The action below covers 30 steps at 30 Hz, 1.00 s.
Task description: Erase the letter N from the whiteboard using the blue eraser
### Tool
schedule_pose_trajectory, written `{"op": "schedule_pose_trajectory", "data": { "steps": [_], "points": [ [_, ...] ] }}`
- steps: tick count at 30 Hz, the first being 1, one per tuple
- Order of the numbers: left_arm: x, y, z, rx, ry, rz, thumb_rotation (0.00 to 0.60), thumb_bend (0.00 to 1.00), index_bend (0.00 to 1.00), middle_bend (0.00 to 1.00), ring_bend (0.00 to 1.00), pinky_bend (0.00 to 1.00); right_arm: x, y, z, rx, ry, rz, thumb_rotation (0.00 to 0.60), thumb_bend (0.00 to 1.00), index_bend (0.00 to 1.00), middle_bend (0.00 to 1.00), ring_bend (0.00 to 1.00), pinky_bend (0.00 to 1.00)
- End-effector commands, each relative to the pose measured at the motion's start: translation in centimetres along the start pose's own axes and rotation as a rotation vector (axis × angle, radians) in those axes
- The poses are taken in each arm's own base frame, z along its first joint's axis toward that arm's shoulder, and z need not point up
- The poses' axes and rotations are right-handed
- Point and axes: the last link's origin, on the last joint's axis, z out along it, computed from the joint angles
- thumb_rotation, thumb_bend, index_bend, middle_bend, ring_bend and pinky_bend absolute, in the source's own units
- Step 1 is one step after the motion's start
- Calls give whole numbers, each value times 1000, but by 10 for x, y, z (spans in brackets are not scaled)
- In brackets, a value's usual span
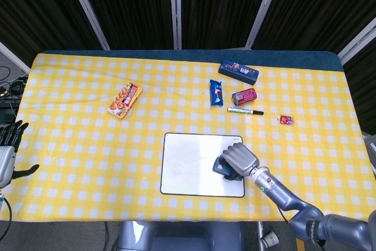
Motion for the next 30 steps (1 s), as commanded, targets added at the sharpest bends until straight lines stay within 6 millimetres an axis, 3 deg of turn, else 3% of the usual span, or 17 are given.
{"op": "schedule_pose_trajectory", "data": {
  "steps": [1, 8, 16, 30],
  "points": [
    [0, 0, 0, 1, -1, 1, 600, 0, 0, 0, 0, 0, 4, 14, 6, -54, 27, 13, 600, 508, 557, 600, 504, 519],
    [-2, 1, 1, 0, -6, 7, 600, 0, 0, 0, 0, 0, 6, 24, 10, -93, 33, 31, 600, 521, 558, 600, 505, 519],
    [-2, 2, 1, 0, -6, 9, 600, 0, 0, 0, 0, 0, 1, 16, 4, -60, -2, 44, 600, 553, 564, 606, 511, 519],
    [-3, 2, 1, -1, -6, 11, 600, 0, 0, 0, 0, 0, -6, -41, -25, 149, -98, 23, 600, 559, 570, 611, 518, 519]
  ]
}}
